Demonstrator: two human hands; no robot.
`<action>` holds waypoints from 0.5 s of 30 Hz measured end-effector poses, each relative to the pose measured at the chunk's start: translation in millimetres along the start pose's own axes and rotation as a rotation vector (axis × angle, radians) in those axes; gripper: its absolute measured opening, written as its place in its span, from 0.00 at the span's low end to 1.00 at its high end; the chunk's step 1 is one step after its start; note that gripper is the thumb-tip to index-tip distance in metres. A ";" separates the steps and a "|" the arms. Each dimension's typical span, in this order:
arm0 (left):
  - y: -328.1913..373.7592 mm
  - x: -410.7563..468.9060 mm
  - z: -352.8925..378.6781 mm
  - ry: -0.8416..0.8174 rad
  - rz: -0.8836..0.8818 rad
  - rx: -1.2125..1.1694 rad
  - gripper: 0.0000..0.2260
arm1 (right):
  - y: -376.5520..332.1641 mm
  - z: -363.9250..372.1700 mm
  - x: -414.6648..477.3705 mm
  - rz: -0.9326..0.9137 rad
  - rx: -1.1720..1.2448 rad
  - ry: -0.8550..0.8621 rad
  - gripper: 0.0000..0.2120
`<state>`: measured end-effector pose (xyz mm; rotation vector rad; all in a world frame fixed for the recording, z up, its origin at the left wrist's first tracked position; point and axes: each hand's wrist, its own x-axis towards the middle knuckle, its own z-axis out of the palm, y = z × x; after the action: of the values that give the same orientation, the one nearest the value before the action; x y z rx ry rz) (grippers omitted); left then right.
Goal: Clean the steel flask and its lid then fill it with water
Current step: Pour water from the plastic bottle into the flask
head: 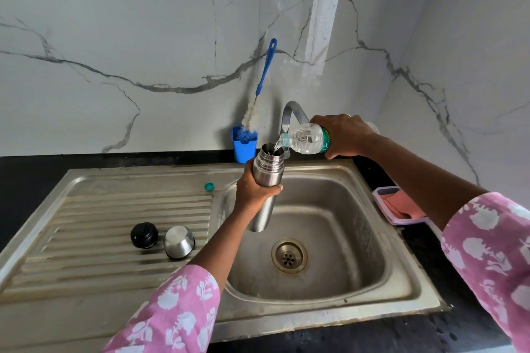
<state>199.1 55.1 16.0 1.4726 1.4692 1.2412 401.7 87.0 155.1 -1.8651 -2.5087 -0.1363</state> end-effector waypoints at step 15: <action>-3.0 -3.5 -2.6 0.023 -0.011 -0.013 0.30 | -4.7 -1.5 2.4 -0.006 -0.017 0.005 0.34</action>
<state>196.1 51.6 13.5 1.4448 1.4796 1.2631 396.5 87.8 156.4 -1.8606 -2.5184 -0.1621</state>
